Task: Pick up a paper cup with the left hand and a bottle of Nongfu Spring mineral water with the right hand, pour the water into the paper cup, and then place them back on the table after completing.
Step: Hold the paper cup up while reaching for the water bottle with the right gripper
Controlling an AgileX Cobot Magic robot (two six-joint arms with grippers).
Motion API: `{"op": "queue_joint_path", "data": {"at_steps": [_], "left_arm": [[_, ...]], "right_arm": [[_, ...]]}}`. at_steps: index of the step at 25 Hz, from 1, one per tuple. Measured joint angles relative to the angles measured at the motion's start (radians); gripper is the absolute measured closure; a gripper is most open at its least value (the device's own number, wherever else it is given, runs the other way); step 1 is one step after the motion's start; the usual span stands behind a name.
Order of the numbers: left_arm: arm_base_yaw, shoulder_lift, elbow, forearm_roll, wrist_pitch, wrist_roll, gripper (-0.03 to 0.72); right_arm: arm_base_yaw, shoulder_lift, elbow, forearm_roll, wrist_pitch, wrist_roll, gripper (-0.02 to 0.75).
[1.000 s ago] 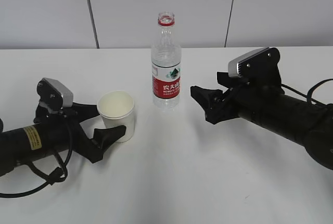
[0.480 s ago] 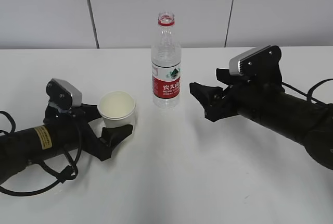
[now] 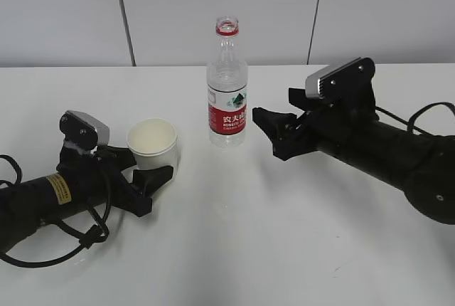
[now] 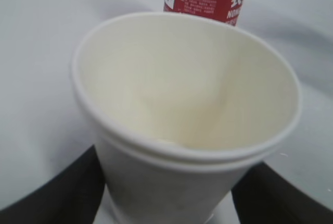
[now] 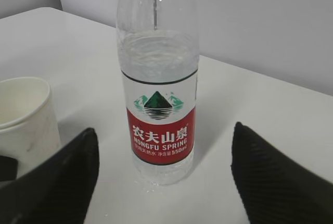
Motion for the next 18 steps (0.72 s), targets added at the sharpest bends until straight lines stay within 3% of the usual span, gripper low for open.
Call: {"op": "queue_joint_path", "data": {"at_steps": [5,10,18], "left_arm": [[0.000,0.001,0.000,-0.029,0.000,0.000,0.231],[0.000,0.001,0.000,-0.069,0.000,0.000,0.264],[0.000,0.001,0.000,-0.074,0.000,0.000,0.284]], "right_arm": [[0.000,0.102,-0.062,-0.013,-0.034,0.000,0.152],[0.000,0.208,-0.076,-0.013,-0.181,-0.006,0.152],[0.000,0.302,-0.131,-0.025,-0.196,-0.062,0.152]]}}
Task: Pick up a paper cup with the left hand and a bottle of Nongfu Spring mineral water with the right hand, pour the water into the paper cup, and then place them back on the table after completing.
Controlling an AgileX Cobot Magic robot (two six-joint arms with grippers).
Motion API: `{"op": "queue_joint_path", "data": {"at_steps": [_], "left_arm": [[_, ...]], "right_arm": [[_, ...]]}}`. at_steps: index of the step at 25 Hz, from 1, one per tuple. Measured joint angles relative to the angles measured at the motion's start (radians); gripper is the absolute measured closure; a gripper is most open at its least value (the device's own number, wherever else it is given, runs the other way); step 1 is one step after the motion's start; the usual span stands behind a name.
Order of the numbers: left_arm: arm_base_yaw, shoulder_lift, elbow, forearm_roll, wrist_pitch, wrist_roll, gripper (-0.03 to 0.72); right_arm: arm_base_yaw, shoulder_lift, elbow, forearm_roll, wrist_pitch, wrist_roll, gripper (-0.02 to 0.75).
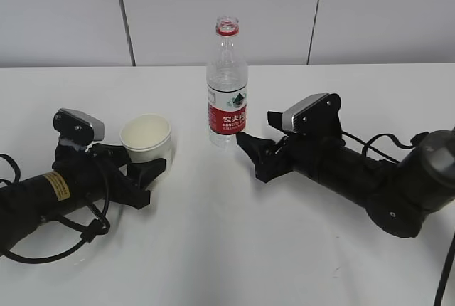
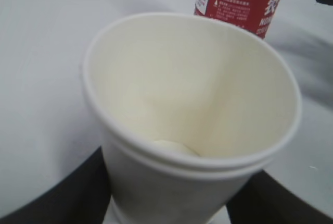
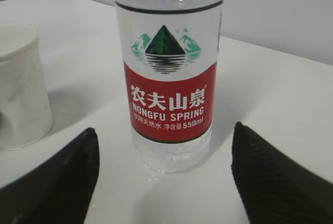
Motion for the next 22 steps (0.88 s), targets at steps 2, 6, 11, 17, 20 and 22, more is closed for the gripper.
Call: {"op": "queue_joint_path", "data": {"at_steps": [2,6,11,17,20,22], "left_arm": [[0.000,0.000,0.000,-0.001,0.000,0.000,0.285],[0.000,0.000,0.000,-0.001,0.000,0.000,0.287],[0.000,0.000,0.000,-0.001,0.000,0.000,0.288],[0.000,0.000,0.000,-0.001,0.000,0.000,0.289],[0.000,0.000,0.000,-0.001,0.000,0.000,0.290],[0.000,0.000,0.000,-0.001,0.000,0.000,0.290]], "right_arm": [[0.000,0.022,-0.029,-0.007,0.000,-0.005,0.149],[0.000,0.055,-0.095,-0.012,-0.002,0.002,0.119],[0.000,0.102,-0.189,-0.045,0.004,0.056,0.072],[0.004,0.132,-0.297,-0.070,0.066,0.084,0.067],[0.004,0.161,-0.342,-0.095,0.088,0.115,0.067],[0.004,0.182,-0.370,-0.122,0.099,0.139,0.067]]}}
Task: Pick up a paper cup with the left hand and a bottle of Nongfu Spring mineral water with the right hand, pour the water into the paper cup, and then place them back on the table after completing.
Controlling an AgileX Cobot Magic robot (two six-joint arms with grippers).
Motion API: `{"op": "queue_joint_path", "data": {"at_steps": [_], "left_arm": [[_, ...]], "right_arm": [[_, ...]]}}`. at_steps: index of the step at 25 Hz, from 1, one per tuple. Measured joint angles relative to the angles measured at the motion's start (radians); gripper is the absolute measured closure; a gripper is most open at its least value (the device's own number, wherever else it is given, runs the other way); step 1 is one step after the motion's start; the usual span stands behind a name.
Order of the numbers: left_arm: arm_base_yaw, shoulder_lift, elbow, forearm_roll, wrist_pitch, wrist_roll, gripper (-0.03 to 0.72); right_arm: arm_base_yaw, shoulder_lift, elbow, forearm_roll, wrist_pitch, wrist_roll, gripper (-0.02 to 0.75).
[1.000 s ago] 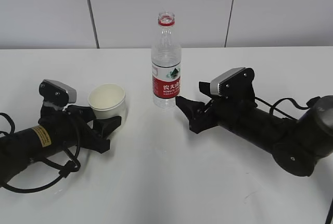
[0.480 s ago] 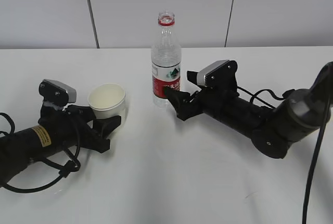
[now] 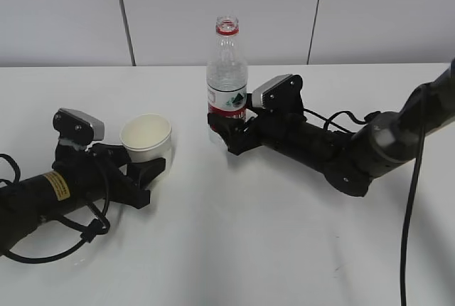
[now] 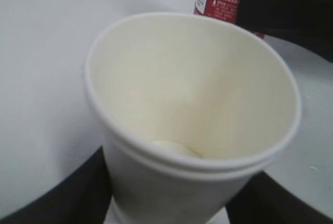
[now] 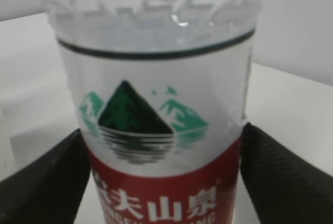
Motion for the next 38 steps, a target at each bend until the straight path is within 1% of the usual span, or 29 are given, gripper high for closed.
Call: {"op": "queue_joint_path", "data": {"at_steps": [3,8,10,14,18,23,27,30,32,36,38], "left_arm": [[0.000,0.000,0.000,0.000,0.000,0.000,0.290],[0.000,0.000,0.000,0.000,0.000,0.000,0.290],[0.000,0.000,0.000,0.000,0.000,0.000,0.290],[0.000,0.000,0.000,0.000,0.000,0.000,0.290],[0.000,0.000,0.000,-0.001,0.000,0.000,0.291],[0.000,0.000,0.000,0.008,0.000,0.000,0.291],[0.000,-0.031,0.000,0.021,0.007,0.000,0.291],[0.000,-0.081,0.000,0.064,0.028,-0.008,0.291],[0.000,-0.118,0.000,0.097,0.057,-0.035,0.291],[-0.001,-0.181,0.000,0.131,0.117,-0.060,0.292],[-0.001,-0.196,0.000,0.146,0.162,-0.062,0.292]], "right_arm": [[0.000,0.015,-0.026,-0.010,0.010,0.017,0.068],[0.001,0.015,-0.035,0.022,0.008,0.021,0.080],[0.001,0.015,-0.035,0.030,0.001,0.021,0.113],[0.001,0.015,-0.035,0.037,-0.001,0.023,0.208],[0.001,0.017,-0.035,0.037,-0.006,0.023,0.227],[0.001,0.003,-0.028,-0.034,0.012,0.023,0.234],[0.001,-0.050,0.022,-0.071,0.052,0.023,0.279],[0.001,-0.084,0.050,-0.097,0.080,0.019,0.290],[0.001,-0.107,0.063,-0.122,0.090,0.006,0.291],[0.001,-0.164,0.069,-0.191,0.152,-0.066,0.292],[0.001,-0.193,0.069,-0.207,0.181,-0.107,0.292]]}}
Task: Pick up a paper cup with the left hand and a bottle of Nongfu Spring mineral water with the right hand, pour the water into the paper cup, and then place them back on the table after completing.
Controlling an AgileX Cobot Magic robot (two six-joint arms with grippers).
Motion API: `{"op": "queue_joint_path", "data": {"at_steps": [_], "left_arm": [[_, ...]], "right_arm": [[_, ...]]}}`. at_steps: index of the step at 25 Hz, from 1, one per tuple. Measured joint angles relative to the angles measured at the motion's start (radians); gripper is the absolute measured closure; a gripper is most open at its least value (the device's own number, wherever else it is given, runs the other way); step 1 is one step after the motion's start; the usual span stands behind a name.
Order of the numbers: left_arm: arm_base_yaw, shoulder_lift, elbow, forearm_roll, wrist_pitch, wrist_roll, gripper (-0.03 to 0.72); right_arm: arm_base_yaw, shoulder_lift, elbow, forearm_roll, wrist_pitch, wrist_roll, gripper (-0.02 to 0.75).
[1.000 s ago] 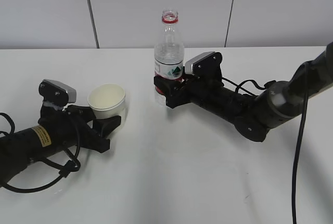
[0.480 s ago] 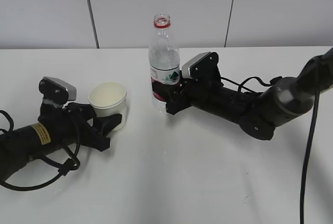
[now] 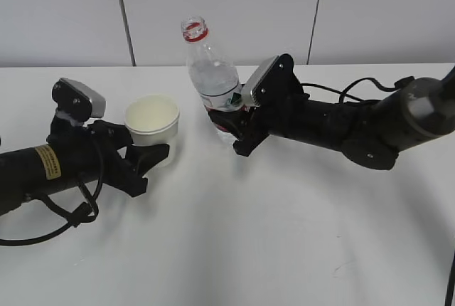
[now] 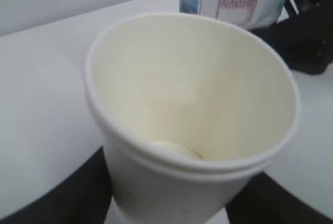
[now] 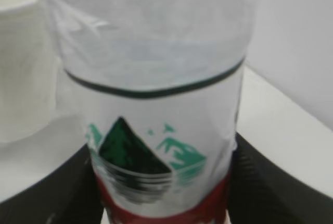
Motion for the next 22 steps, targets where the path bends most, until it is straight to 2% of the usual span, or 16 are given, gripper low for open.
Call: {"op": "queue_joint_path", "data": {"at_steps": [4,10,22], "left_arm": [[0.000,-0.001,0.000,0.029,0.042,-0.007,0.292],[0.000,-0.001,0.000,0.072,-0.016,-0.075,0.292],[0.000,-0.001,0.000,0.173,-0.011,-0.119,0.293]], "right_arm": [[0.000,-0.049,0.000,-0.012,0.035,-0.103,0.293],[0.000,-0.089,0.000,-0.033,0.085,-0.245,0.295],[0.000,-0.106,-0.031,-0.020,0.226,-0.549,0.298]]}}
